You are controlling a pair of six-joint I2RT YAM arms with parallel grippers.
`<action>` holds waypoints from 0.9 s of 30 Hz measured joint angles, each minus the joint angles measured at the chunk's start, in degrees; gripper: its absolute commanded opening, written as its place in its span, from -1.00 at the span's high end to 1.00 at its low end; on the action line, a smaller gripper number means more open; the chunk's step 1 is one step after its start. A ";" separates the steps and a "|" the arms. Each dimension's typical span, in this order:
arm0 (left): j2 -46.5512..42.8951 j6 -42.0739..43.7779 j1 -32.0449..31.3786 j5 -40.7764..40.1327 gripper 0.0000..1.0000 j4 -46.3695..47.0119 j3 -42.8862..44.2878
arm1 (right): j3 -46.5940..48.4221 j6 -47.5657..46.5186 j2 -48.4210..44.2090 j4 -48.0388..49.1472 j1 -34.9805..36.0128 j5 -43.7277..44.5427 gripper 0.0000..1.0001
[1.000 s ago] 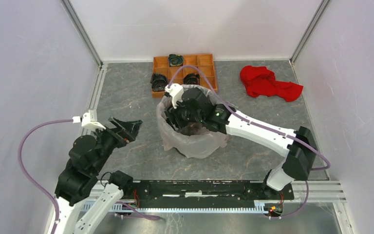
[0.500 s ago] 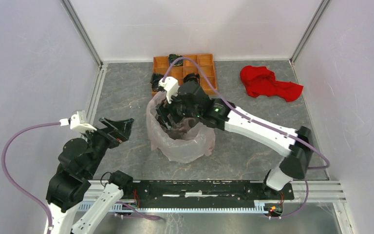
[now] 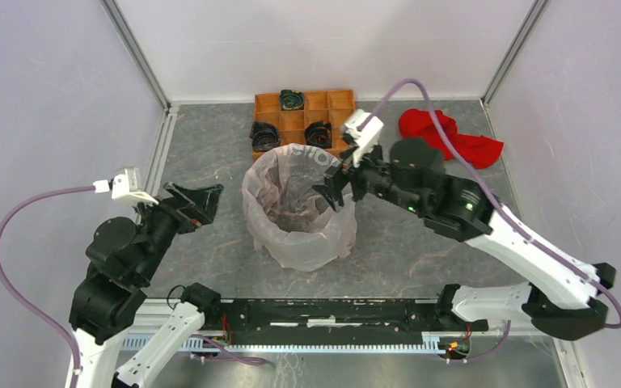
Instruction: Put the trash bags into the trash bin
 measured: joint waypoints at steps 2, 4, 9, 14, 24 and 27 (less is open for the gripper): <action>1.44 0.72 0.00 2.29 -1.00 1.01 1.14 | -0.92 -0.48 -3.34 -0.20 -0.02 0.68 -0.96; 3.72 1.42 0.00 4.79 -1.00 1.88 2.01 | -2.16 -1.14 -7.30 -0.17 0.00 1.05 -0.96; 10.82 2.97 0.00 10.45 -0.85 2.73 1.70 | -3.28 -1.92 -16.17 0.39 0.00 2.36 -0.96; 12.61 3.37 0.00 13.49 -0.61 3.08 -5.53 | -5.73 -2.54 -23.76 2.43 0.00 4.22 -0.96; 10.05 3.30 0.00 13.90 -0.92 2.43 -10.97 | -7.30 -2.80 -23.21 3.23 0.00 5.27 -0.96; 10.01 3.37 0.00 13.86 -1.00 0.85 -7.58 | -7.32 -2.80 -22.75 2.95 0.00 5.29 -0.96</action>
